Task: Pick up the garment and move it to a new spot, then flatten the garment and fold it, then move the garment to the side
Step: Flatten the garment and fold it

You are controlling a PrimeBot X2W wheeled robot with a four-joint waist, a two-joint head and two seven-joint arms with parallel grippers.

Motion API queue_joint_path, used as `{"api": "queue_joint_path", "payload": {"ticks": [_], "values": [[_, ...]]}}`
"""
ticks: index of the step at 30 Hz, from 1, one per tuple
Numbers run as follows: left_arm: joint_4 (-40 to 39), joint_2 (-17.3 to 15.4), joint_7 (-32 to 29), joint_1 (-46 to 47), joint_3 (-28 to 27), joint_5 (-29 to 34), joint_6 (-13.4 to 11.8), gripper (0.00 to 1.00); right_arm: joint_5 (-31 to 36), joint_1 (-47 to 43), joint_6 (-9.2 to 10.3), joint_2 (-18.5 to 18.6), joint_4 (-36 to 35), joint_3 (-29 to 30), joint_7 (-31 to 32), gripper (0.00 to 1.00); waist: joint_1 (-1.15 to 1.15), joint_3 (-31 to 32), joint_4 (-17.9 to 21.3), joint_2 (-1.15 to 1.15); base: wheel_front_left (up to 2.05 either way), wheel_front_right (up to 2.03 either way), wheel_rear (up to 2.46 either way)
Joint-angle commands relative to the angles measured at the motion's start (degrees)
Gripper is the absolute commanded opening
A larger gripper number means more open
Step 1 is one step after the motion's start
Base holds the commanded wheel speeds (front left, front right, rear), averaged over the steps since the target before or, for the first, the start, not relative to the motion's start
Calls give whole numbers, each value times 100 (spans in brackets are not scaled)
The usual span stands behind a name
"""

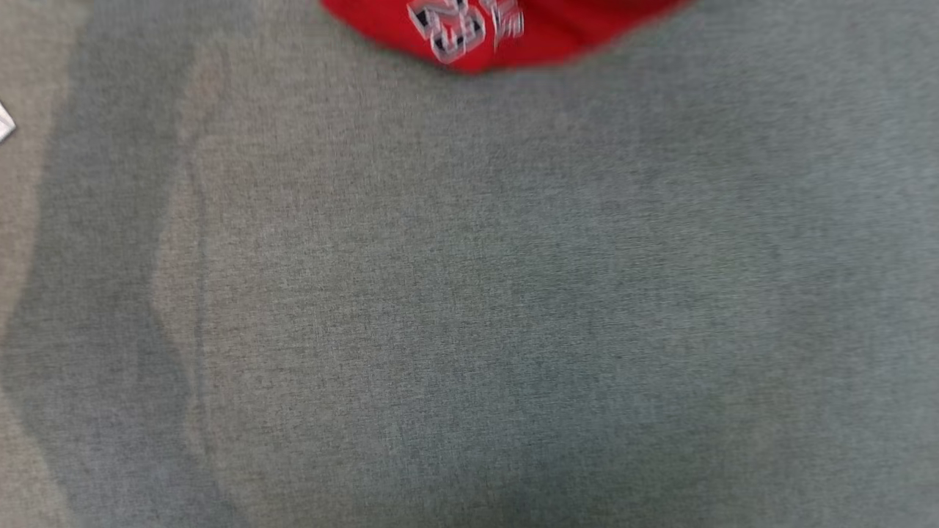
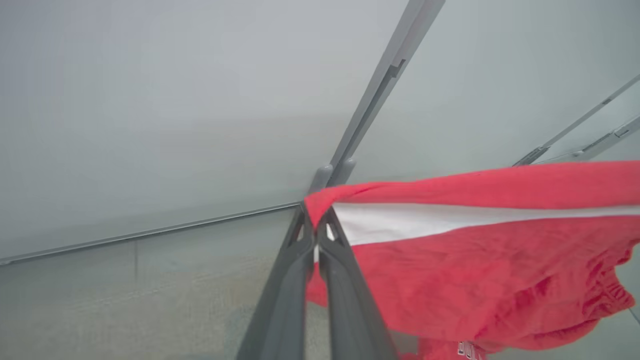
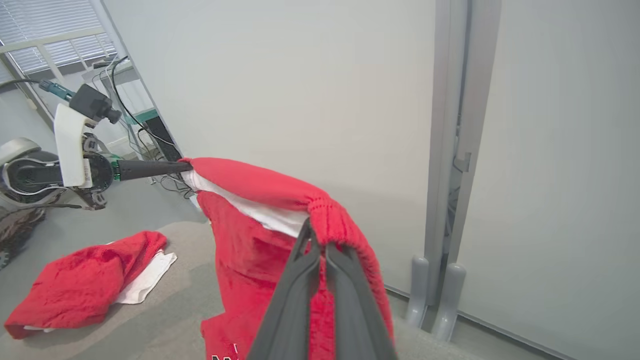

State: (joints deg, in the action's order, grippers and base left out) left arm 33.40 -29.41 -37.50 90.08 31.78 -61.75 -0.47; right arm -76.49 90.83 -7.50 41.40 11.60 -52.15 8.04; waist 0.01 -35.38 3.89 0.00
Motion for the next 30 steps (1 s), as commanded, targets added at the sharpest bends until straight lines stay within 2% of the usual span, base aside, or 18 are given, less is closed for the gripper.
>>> {"api": "queue_joint_path", "payload": {"ticks": [1,7,11,13,16,21,25,30], "values": [[245,13,199,336,-33,155,58,0,270,360,0,13,260,23,-310,0,-1,-365,-147,0,0,0,0],[950,329,1178,1157,-164,458,195,0,900,1323,16,-131,1257,124,-1815,0,-1,-532,-329,0,0,0,0],[1256,459,1504,1297,-49,584,459,0,892,1309,16,-229,1620,-41,-2215,0,-1,-547,-430,0,0,0,0],[1435,470,1414,1137,183,697,601,0,736,1083,15,-263,1734,-262,-2223,0,-1,-507,-448,0,0,0,0],[1570,489,1224,944,404,733,688,0,503,842,15,-264,1754,-536,-2068,0,-1,-448,-452,0,0,0,0],[1603,521,338,241,951,479,778,0,-119,73,14,-33,1578,-1264,-1510,0,-1,-226,-499,0,0,0,0],[903,301,-238,-480,1466,121,787,0,-541,-432,12,208,1192,-1666,-1197,0,-1,0,-511,0,0,0,0],[163,-101,-436,-1434,1805,-370,790,0,-695,-1141,1,454,718,-1978,-1006,0,-1,499,-448,0,0,0,0]]}}
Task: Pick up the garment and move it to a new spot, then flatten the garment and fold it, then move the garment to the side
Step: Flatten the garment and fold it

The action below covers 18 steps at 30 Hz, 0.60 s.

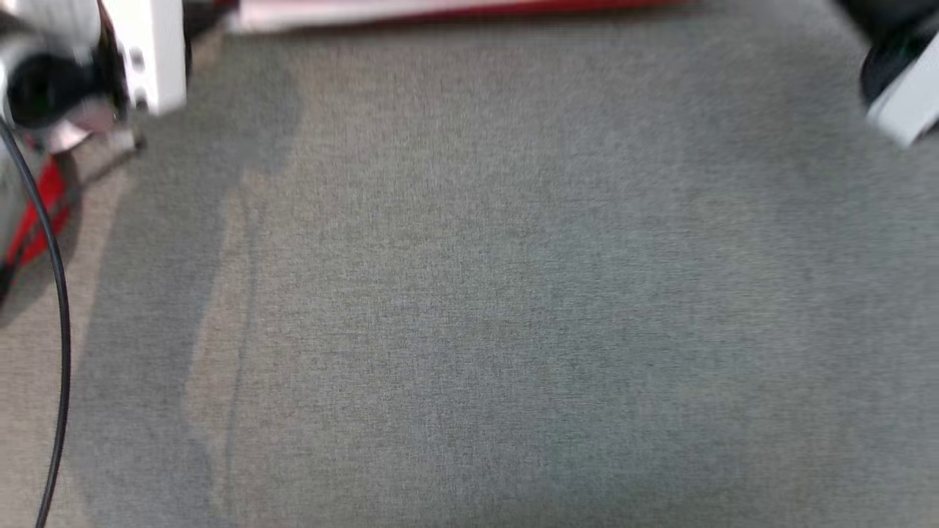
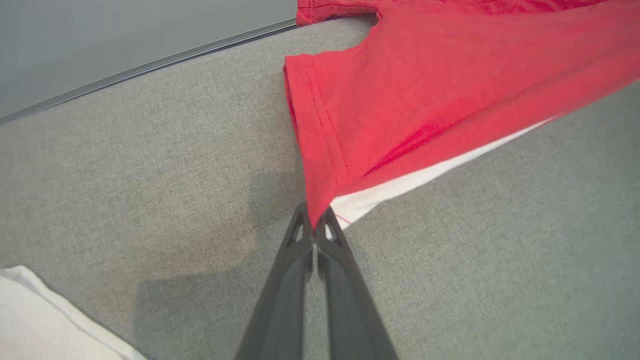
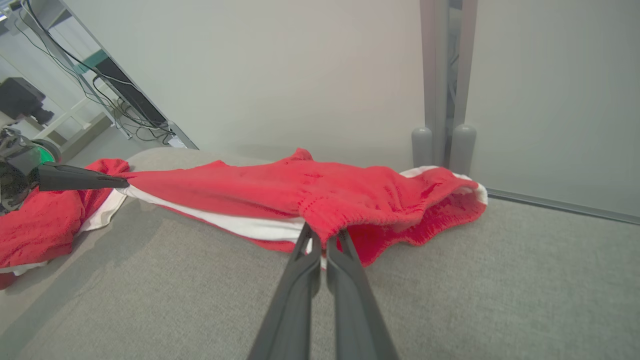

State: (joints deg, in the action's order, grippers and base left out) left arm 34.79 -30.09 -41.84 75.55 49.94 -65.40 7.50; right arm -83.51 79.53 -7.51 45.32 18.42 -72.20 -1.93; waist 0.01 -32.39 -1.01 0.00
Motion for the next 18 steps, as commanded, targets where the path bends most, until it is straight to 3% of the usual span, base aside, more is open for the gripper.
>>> {"api": "queue_joint_path", "payload": {"ticks": [1,12,18], "values": [[-82,-122,15,-153,36,-64,-7,0,-13,-172,2,67,-60,4,-8,0,-1,309,65,0,0,0,0],[-1326,-1006,560,-2368,339,-713,-5,0,211,-2127,1,-100,-499,-127,-38,0,-1,1761,445,0,0,0,0],[-2121,-1456,873,-3472,329,-1046,-292,0,240,-3018,1,-83,-616,-125,-77,0,-1,2322,536,0,0,0,0]]}}
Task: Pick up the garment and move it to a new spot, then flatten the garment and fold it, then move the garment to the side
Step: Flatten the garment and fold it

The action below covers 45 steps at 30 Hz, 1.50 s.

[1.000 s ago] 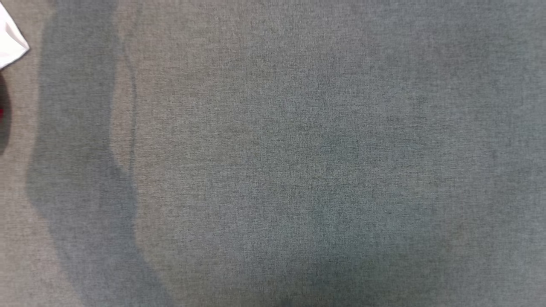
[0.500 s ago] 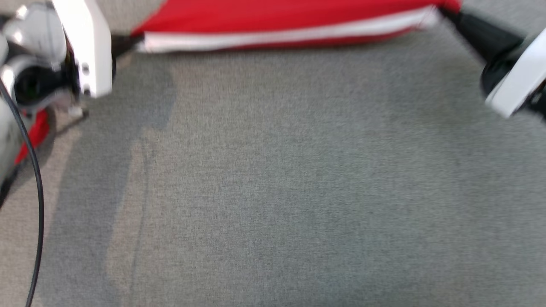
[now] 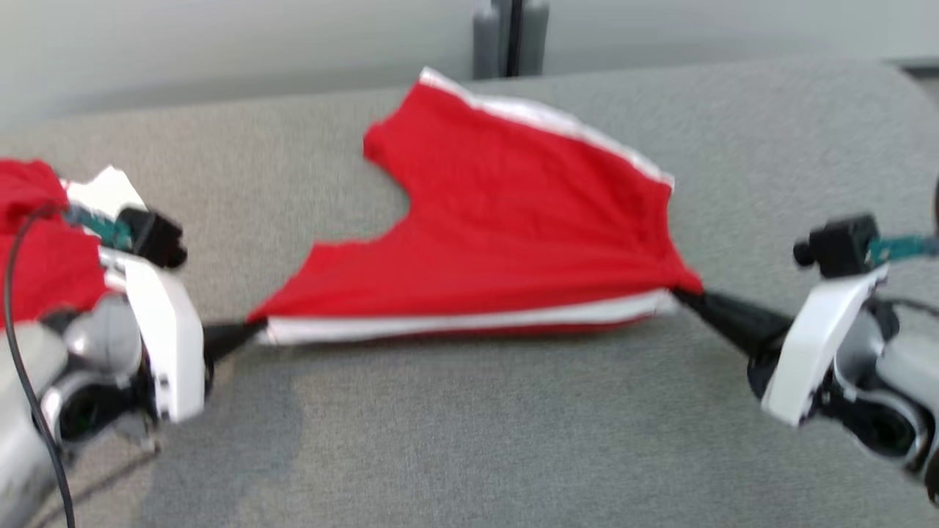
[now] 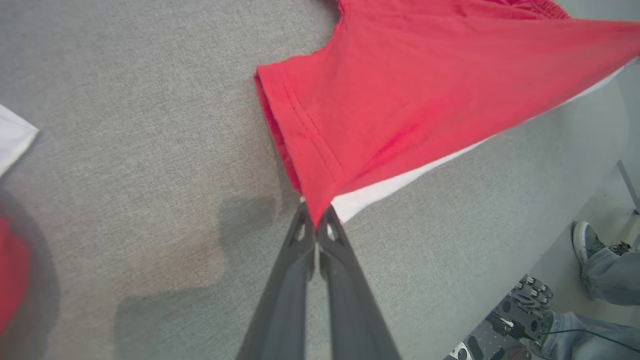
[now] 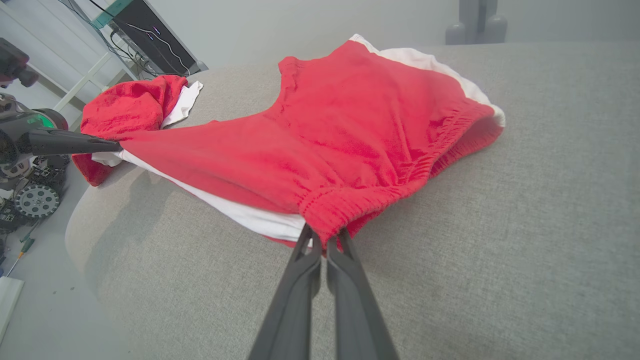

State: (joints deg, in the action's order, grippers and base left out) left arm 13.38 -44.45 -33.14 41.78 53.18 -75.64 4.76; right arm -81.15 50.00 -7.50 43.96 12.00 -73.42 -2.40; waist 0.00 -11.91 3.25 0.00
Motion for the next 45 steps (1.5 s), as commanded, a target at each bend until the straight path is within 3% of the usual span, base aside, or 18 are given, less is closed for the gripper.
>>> {"api": "queue_joint_path", "payload": {"ticks": [1,11,22,33,45], "values": [[-155,-93,49,-265,16,-71,-87,0,8,-196,0,93,-4,-2,-48,0,0,335,106,0,0,0,0],[-1965,-901,468,-1686,119,-368,-829,0,37,-1444,1,567,-384,1,-609,0,0,649,27,0,0,0,0],[-2982,-1368,981,-2423,86,-443,-1355,0,-65,-2367,2,786,-531,216,-1178,0,0,634,-34,0,0,0,0],[-2789,-1101,734,-1780,-14,-230,-1265,0,86,-2141,1,599,-588,485,-954,0,0,542,50,0,0,0,0],[-1608,-572,-225,181,-360,1,-806,0,462,-1255,0,108,-340,1060,-685,0,0,-448,449,0,0,0,0]]}}
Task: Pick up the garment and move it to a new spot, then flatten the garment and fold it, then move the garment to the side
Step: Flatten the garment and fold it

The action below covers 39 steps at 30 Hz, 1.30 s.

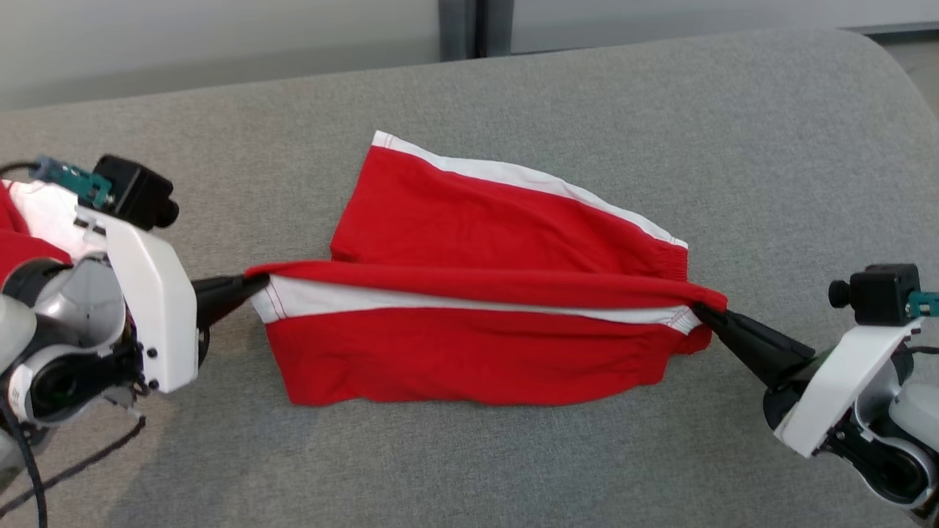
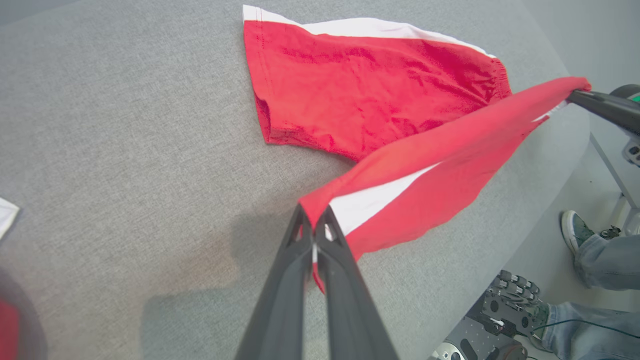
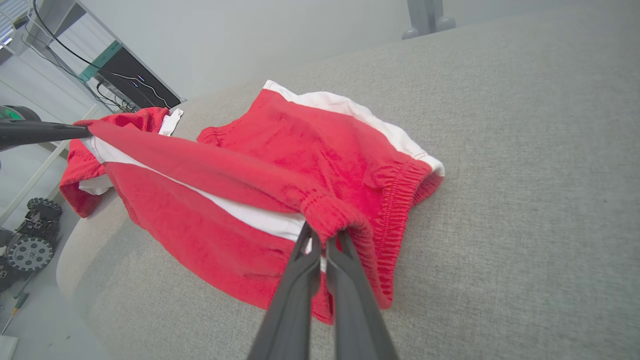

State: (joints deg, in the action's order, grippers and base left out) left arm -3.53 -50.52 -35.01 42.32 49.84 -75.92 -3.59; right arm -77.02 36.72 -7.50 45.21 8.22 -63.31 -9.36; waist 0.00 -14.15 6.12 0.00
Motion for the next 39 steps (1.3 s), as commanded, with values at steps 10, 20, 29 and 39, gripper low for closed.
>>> {"api": "queue_joint_path", "payload": {"ticks": [10,20,29,39], "values": [[1006,465,-628,1436,-81,299,260,0,285,539,0,-274,108,451,-64,0,0,-1022,452,0,0,0,0],[1767,866,-1196,2754,-118,536,372,0,539,1022,0,-683,153,671,-110,0,0,-1801,681,0,0,0,0],[2396,1313,-1406,3375,22,748,441,0,593,1248,0,-903,312,749,-188,0,0,-2106,774,0,0,0,0],[3043,1562,-1515,3636,116,809,569,0,634,1474,0,-1092,424,646,-115,0,0,-2165,886,0,0,0,0]]}}
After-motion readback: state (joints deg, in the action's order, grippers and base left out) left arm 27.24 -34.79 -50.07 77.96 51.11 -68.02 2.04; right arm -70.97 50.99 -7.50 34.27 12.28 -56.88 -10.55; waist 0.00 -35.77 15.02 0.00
